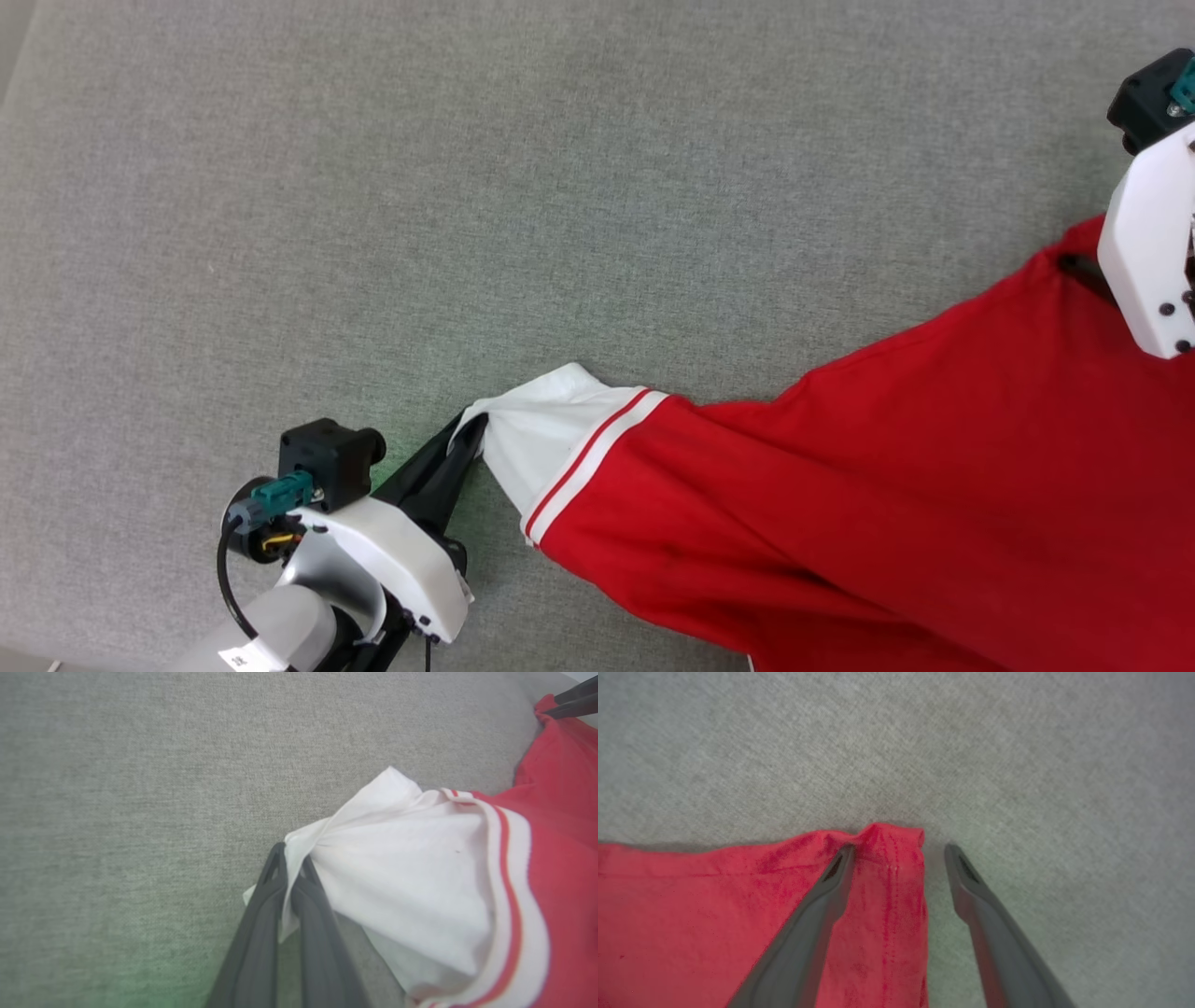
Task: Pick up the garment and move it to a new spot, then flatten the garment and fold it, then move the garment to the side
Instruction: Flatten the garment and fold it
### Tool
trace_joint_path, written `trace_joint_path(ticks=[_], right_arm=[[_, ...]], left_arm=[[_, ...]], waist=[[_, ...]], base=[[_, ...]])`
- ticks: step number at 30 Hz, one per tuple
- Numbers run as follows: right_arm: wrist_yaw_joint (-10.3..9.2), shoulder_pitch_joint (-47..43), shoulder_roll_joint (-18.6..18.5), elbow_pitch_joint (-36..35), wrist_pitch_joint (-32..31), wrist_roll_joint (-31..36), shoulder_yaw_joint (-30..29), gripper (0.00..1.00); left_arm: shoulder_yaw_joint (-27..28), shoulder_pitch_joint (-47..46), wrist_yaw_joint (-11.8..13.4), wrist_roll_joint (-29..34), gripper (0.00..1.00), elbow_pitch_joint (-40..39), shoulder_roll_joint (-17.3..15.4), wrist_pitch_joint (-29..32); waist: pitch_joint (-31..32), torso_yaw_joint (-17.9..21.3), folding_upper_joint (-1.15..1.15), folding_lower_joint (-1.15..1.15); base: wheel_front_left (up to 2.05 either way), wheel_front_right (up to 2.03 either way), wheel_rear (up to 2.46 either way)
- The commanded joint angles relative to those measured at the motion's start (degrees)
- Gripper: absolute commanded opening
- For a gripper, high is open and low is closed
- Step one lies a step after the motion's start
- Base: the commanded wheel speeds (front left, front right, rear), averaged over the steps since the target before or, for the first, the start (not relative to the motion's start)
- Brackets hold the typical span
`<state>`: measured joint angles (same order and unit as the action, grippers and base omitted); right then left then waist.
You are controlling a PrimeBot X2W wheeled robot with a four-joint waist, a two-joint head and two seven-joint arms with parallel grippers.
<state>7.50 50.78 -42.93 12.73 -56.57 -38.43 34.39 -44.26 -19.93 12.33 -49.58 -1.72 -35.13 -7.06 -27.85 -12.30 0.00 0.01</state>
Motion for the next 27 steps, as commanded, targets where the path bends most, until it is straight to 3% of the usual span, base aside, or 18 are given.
trace_joint_path(ticks=[1, 7, 8, 9, 18, 27], right_arm=[[-0.02, 0.5, 0.4, 0.6, 0.1, -0.4, 0.4, 1.00], [0.08, -2.4, 0.1, 5.8, -0.4, -3.3, 7.8, 1.00], [0.08, -2.0, 0.0, 5.9, 0.8, -3.7, 8.0, 0.30], [0.07, -1.4, -0.1, 6.2, 1.5, -4.2, 8.1, 0.00], [-0.03, 2.8, -0.8, 4.5, 14.6, -7.2, 7.7, 0.00], [-0.03, -0.9, -3.9, -0.6, 28.5, -7.0, 6.1, 0.00]], left_arm=[[0.1, -0.9, 0.0, 0.2, 0.00, 0.2, 0.3, -0.2], [-0.1, -1.2, -0.1, 0.3, 0.00, 0.9, 0.6, -0.4], [-0.1, -1.0, 0.0, 0.1, 0.00, 1.1, 0.5, -0.4], [-0.1, -0.8, 0.0, 0.0, 0.00, 1.2, 0.5, -0.4], [0.3, 0.6, 0.1, -0.4, 0.00, 1.8, -1.1, -0.5], [1.5, -2.1, 0.3, 0.7, 0.00, 0.0, -5.6, 1.7]], waist=[[-0.6, -0.4, 0.00, -0.01], [-0.9, -0.7, 0.00, -0.01], [-0.7, -0.5, 0.00, -0.01], [-0.4, -0.3, 0.00, -0.01], [5.7, 2.3, 0.00, -0.01], [14.1, 5.9, 0.00, -0.01]], base=[[0.00, 0.00, 0.00], [0.00, 0.00, 0.00], [0.00, 0.00, 0.00], [0.00, 0.00, 0.00], [0.00, 0.00, 0.00], [0.00, 0.00, 0.00]])
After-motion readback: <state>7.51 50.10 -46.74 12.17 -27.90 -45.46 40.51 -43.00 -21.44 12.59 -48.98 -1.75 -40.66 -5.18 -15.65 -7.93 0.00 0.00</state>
